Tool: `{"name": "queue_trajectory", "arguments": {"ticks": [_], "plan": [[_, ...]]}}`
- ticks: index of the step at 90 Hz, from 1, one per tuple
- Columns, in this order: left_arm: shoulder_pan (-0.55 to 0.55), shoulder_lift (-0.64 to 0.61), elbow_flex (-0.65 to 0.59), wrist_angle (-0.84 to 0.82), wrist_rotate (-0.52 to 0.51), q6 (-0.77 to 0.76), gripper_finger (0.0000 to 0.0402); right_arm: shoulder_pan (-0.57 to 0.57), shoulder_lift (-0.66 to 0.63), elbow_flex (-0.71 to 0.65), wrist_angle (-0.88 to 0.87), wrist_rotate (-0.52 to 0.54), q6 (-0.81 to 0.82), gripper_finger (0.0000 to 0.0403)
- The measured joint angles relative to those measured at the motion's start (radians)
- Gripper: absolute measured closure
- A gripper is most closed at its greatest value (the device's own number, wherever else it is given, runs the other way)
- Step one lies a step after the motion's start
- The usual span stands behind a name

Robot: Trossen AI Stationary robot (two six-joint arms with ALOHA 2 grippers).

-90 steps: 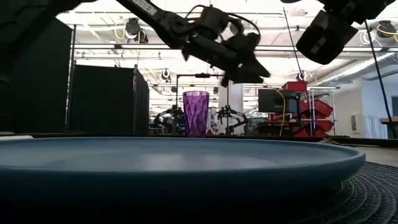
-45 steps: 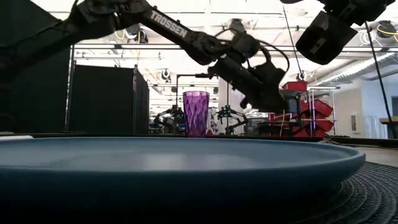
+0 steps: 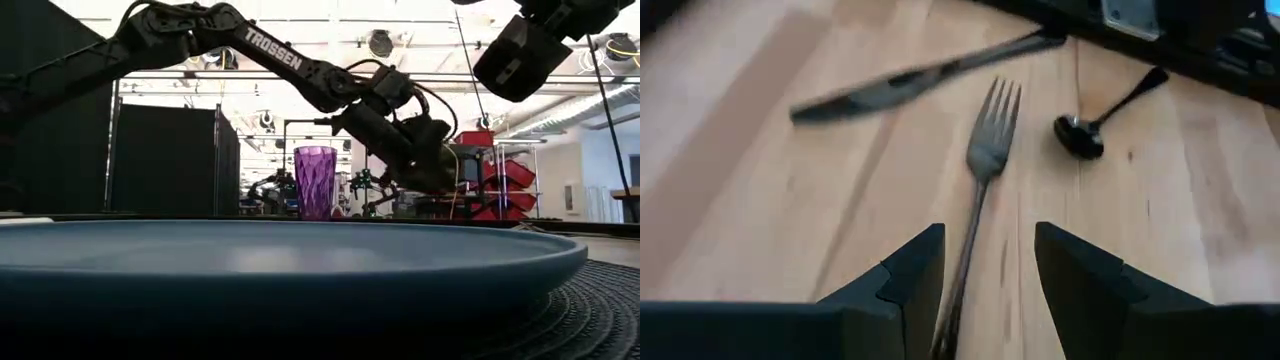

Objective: Set table place
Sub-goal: Put the black fork on the white table napkin

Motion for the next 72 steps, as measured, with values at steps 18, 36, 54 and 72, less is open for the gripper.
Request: {"name": "queue_trajectory", "arguments": {"ticks": [18, 36, 54, 72], "plan": [[0.020, 0.000, -0.001, -0.028, 0.018, -0.031, 0.0259, 0.000, 0.000, 0.033, 0.000, 0.000, -0.033, 0.0255], [0.012, 0.019, -0.002, -0.073, 0.025, -0.009, 0.0259, -0.001, 0.000, 0.073, -0.008, 0.011, -0.098, 0.0255], [-0.006, 0.026, -0.002, -0.088, -0.013, -0.001, 0.0259, -0.014, -0.004, 0.138, -0.056, 0.118, -0.131, 0.0255], [-0.029, 0.027, -0.002, -0.161, -0.051, 0.025, 0.0259, -0.029, -0.004, 0.145, -0.098, 0.145, -0.141, 0.0255]]}}
